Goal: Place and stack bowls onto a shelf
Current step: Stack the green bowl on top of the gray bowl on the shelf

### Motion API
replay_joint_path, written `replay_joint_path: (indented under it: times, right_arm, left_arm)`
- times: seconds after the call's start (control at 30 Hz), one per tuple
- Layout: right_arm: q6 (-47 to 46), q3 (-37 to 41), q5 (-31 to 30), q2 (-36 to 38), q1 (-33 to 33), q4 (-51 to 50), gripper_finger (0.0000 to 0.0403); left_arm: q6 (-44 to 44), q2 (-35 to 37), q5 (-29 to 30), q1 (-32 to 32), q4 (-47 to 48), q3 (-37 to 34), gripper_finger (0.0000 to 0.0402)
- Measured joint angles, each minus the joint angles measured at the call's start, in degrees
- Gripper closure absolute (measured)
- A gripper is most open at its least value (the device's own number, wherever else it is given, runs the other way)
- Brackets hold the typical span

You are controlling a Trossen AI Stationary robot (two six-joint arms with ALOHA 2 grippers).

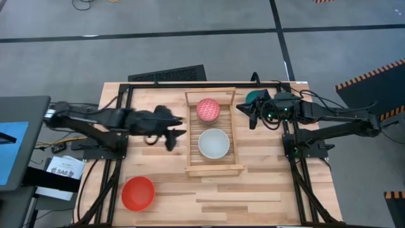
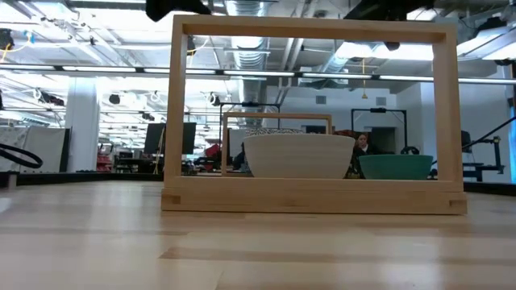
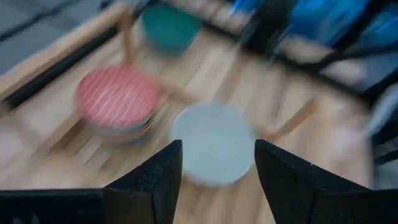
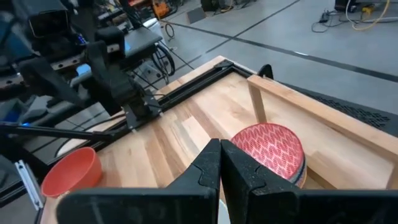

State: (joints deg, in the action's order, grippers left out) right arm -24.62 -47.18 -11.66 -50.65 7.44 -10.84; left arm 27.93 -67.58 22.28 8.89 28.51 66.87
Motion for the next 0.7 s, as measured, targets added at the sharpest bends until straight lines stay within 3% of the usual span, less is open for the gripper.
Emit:
replay_joint_path:
  times: [0.1,0.2,0.37,0.7]
  right_arm:
    - [0.0,0.0,0.0,0.0,-0.4,1.0,0.0369]
    - [0.0,0.0,0.0,0.0,-0.3,2.0,0.0369]
    - [0.0,0.0,0.0,0.0,-0.3,3.3,0.0369]
    - [0.0,0.0,0.3,0.0,-0.3,4.6,0.0369]
  left_arm:
    - [-2.3,8.6,-0.5,0.9,-16.9,-11.7,0.0216]
    - [-3.8,14.6,0.7,1.0,-25.6,-19.7,0.0216]
    - [-3.5,19.7,4.6,1.0,-26.7,-25.1,0.0216]
    - [-2.9,19.7,7.0,1.0,-26.6,-25.7,0.0216]
